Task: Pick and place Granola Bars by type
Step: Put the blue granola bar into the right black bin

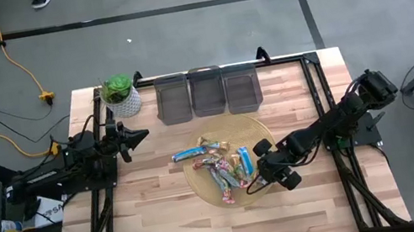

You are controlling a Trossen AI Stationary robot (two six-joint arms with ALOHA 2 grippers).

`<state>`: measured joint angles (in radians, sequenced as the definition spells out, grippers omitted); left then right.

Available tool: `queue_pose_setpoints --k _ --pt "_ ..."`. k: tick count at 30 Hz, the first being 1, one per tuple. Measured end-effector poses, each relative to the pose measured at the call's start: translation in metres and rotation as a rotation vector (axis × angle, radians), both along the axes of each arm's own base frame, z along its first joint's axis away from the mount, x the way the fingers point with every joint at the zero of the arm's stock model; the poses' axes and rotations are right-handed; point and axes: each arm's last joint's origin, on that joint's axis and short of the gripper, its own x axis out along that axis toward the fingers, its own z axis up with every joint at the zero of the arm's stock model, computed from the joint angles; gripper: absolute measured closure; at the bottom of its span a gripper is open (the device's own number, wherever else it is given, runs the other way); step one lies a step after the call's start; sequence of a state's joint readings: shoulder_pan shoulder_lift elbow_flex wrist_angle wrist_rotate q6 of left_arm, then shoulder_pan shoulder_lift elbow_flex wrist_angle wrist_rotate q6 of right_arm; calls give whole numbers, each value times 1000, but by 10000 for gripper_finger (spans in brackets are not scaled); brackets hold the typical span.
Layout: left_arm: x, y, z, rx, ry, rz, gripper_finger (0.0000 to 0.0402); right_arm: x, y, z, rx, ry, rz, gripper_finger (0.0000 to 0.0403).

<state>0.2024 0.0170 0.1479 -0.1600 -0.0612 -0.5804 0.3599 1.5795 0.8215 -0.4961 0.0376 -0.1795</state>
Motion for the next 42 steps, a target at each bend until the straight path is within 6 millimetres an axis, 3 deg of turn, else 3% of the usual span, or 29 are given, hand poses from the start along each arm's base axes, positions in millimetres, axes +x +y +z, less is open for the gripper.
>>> queue_pose_setpoints --k 12,22,31,36,42 --pt "0 0 0 0 0 -1 392 3 1 -7 2 14 -71 333" --pt "0 0 0 0 0 -1 392 8 -7 14 36 -37 -193 367" --pt "0 0 0 0 0 1 392 29 -16 65 200 -145 -240 367" --pt "0 0 0 0 0 1 392 47 -31 109 419 -222 -259 370" --pt "0 0 0 -1 0 0 392 70 -65 158 780 -355 -248 376"
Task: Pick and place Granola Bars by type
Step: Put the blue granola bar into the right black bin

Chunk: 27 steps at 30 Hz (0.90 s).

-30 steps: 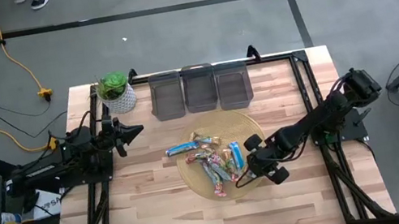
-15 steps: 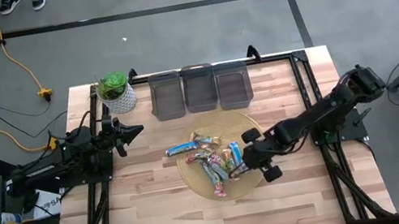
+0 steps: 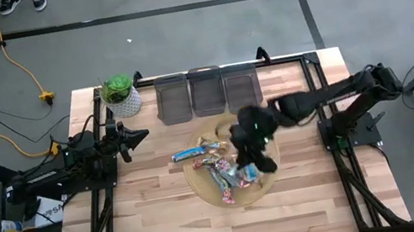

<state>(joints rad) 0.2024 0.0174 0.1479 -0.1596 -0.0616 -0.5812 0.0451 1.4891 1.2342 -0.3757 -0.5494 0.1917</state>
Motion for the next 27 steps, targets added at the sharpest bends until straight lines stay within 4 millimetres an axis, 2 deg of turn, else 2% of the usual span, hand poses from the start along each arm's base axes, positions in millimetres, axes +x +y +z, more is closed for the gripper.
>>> queue_pose_setpoints --k 5,9,13,21,27 --pt "0 0 0 0 0 0 392 10 -30 29 255 -186 50 376" --pt "0 0 0 0 0 0 392 12 -47 46 321 -318 77 379" --pt "0 0 0 0 0 0 392 12 -59 55 313 -408 49 378" --pt "0 0 0 0 0 0 392 12 -79 55 194 -495 -80 381" --pt "0 0 0 0 0 0 392 10 -101 55 93 -532 -275 382"
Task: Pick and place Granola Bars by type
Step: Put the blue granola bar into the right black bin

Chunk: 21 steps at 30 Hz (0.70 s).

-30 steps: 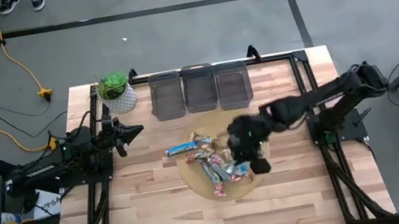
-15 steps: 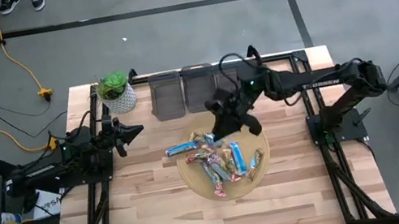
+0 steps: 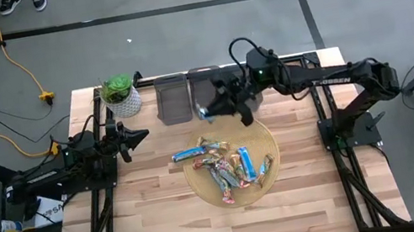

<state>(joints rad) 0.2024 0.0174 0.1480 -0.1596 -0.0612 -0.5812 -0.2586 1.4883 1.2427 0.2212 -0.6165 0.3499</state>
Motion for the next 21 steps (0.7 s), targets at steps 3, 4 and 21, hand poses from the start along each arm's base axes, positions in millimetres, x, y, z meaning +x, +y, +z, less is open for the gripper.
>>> queue_pose_setpoints --k 3,4,21 --pt "0 0 0 0 0 0 392 -2 -12 0 -20 -6 -90 382" --pt "0 0 0 0 0 0 392 -3 -17 0 -21 -5 -107 382" --pt "0 0 0 -1 3 0 392 -62 -69 12 -130 132 -392 382"
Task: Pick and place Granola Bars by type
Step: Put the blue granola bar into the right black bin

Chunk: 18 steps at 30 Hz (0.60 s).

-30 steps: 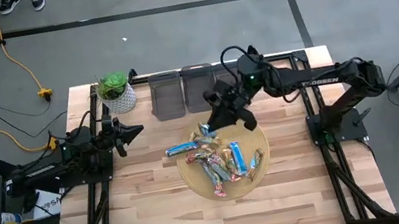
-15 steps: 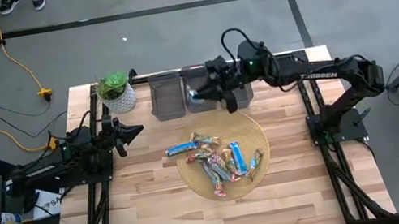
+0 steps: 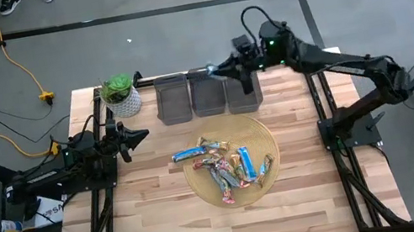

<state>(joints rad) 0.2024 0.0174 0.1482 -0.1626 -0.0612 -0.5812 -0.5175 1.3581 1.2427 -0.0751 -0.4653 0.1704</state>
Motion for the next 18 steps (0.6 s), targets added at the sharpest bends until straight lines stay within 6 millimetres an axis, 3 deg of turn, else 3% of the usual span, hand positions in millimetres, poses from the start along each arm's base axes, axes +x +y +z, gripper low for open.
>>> queue_pose_setpoints --k 5,8,12,18 --pt "0 0 -1 -1 6 1 392 -36 -4 2 -93 198 -317 382" --pt "0 0 -1 -1 6 1 392 -46 -10 -3 -136 310 -465 382" --pt "0 0 -1 -2 14 10 392 -41 -24 -19 -127 403 -531 382" --pt "0 0 -1 -2 13 12 392 -14 -49 -76 -36 638 -490 382"
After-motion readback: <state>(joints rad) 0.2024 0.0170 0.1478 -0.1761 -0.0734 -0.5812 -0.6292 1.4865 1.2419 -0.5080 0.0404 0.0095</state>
